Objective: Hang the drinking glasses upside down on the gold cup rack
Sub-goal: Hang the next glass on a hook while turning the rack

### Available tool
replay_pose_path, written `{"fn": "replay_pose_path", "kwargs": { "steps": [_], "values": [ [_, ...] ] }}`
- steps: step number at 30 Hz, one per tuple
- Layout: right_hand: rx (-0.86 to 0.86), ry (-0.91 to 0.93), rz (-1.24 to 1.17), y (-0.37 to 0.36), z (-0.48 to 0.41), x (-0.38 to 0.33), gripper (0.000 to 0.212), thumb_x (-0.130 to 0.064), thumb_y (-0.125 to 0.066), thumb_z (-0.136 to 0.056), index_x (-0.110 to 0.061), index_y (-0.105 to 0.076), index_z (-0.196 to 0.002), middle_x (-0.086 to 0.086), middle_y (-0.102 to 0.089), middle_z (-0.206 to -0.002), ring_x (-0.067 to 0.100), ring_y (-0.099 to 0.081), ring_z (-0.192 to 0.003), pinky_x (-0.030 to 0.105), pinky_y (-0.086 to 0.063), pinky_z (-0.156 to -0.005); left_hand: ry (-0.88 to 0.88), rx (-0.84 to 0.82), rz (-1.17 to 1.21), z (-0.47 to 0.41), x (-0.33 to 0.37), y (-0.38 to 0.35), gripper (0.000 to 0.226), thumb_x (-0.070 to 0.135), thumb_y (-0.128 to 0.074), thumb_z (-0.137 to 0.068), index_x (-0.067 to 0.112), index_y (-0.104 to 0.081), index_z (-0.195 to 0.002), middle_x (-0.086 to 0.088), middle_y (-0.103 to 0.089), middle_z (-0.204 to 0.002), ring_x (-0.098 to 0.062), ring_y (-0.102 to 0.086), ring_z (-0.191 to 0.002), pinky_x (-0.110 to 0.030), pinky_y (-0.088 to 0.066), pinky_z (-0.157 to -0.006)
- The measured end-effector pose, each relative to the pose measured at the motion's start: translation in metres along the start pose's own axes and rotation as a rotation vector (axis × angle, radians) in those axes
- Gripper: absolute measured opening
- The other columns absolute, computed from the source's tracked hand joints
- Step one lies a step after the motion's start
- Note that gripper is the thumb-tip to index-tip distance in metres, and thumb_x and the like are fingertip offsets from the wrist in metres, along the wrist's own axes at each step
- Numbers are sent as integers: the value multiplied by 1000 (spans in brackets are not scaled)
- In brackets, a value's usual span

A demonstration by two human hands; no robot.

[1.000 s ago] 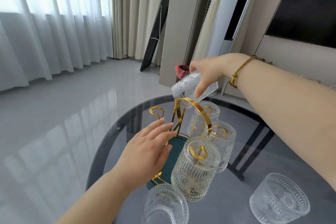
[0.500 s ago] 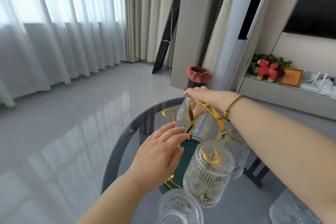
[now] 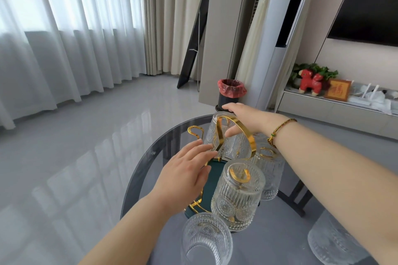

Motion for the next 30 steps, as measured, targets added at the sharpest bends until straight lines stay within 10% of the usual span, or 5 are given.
{"fn": "replay_pose_path", "kwargs": {
  "steps": [13, 18, 30],
  "values": [
    [639, 5, -511, 3, 190, 4, 39, -25, -62, -77, -37, -44, -108, -24, -41, -105, -3, -39, -98, 6, -29, -77, 111, -107, -34, -2, 5, 3, 35, 17, -30, -94, 21, -43, -127, 2, -45, -138, -15, -27, -133, -30, -22, -108],
    [610, -78, -729, -86, 240, -3, 43, -20, -66, -74, -49, -38, -90, -29, -42, -103, -14, -41, -98, -8, -29, -76, 169, -134, -37, 0, 9, 4, 35, 15, -30, -94, 17, -44, -126, -3, -44, -139, -20, -27, -133, -37, -20, -110],
    [324, -239, -796, -214, 219, -56, 92, -40, -72, -62, -26, -18, -136, -6, -34, -142, 12, -29, -130, 27, -26, -109, 232, -229, -107, 21, 28, 9, 40, 21, -28, -95, 19, -30, -134, -3, -35, -145, -20, -19, -137, -36, -16, -111]
  ]
}}
Point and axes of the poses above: each hand's wrist, its own z-axis away from the middle knuckle, its own y-axis out of the back of the hand, x = y × z, the point moved 6 cm from there along -z, towards the middle knuckle
